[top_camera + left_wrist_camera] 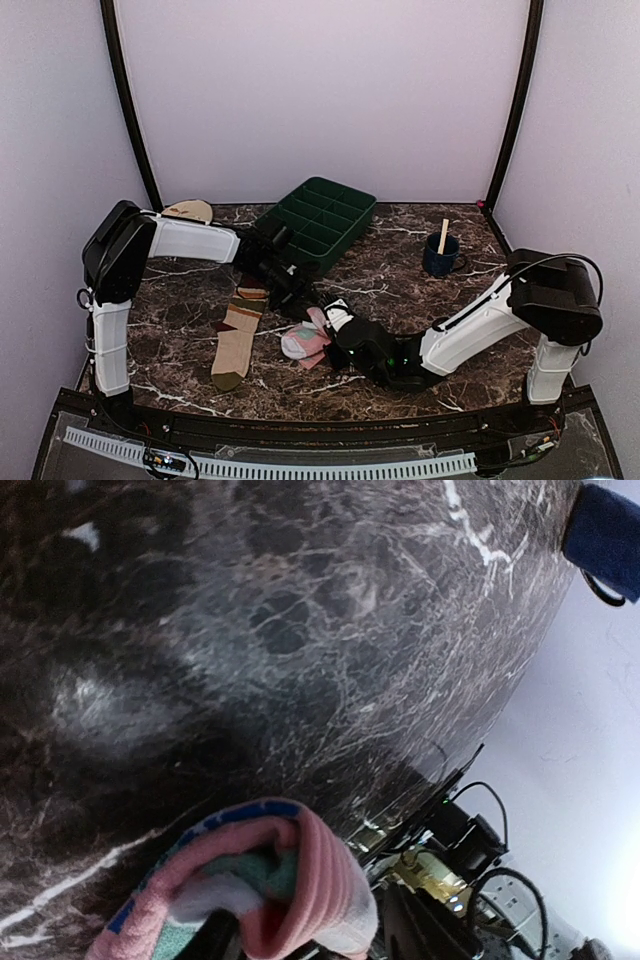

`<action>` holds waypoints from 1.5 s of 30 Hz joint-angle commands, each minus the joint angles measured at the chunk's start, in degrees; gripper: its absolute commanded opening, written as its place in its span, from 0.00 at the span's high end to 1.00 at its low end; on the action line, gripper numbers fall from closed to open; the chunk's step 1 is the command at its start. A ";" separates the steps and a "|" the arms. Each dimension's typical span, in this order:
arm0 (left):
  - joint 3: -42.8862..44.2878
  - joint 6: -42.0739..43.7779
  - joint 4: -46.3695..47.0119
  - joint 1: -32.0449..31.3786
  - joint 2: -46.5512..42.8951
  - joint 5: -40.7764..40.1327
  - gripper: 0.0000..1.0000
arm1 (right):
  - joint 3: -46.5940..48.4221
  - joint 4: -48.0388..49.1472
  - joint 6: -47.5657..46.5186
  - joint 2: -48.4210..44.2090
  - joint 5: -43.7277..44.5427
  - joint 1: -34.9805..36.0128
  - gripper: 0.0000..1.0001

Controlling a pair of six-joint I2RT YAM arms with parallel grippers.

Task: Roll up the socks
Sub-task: Roll the sock at the center of the board.

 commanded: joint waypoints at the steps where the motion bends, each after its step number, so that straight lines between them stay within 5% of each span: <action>1: 0.70 0.16 1.95 0.07 -0.09 1.52 0.64 | 0.98 1.06 -0.32 1.57 -1.26 0.82 1.00; 6: -0.10 -0.39 3.56 -0.10 0.15 2.12 0.85 | 1.19 0.27 0.42 1.98 -1.50 0.75 1.00; 10: 0.03 -0.23 4.25 -0.32 0.76 2.99 0.87 | 1.33 -0.22 0.68 2.15 -1.64 0.77 1.00; 11: 0.16 -0.04 4.19 -0.46 0.91 3.25 0.85 | 1.32 -0.29 0.66 2.20 -1.64 0.80 1.00; 15: 1.08 2.60 1.23 -0.51 0.97 3.34 0.48 | 1.39 -0.56 0.66 2.20 -1.41 0.76 1.00; 22: 0.22 4.22 -0.59 -0.66 -0.23 3.29 0.28 | 1.75 -0.89 0.48 2.54 -1.08 0.76 1.00; 26: 0.99 3.89 0.18 -0.60 0.74 3.65 0.31 | 1.54 -0.56 0.31 2.46 -1.37 0.77 1.00; 34: 0.99 3.73 1.45 -0.69 2.79 5.23 0.59 | 1.15 0.08 -0.61 2.65 -2.17 0.76 1.00; 45: 0.68 4.38 1.63 -1.55 4.54 5.69 0.64 | 1.13 0.10 -3.70 2.82 -3.59 0.91 1.00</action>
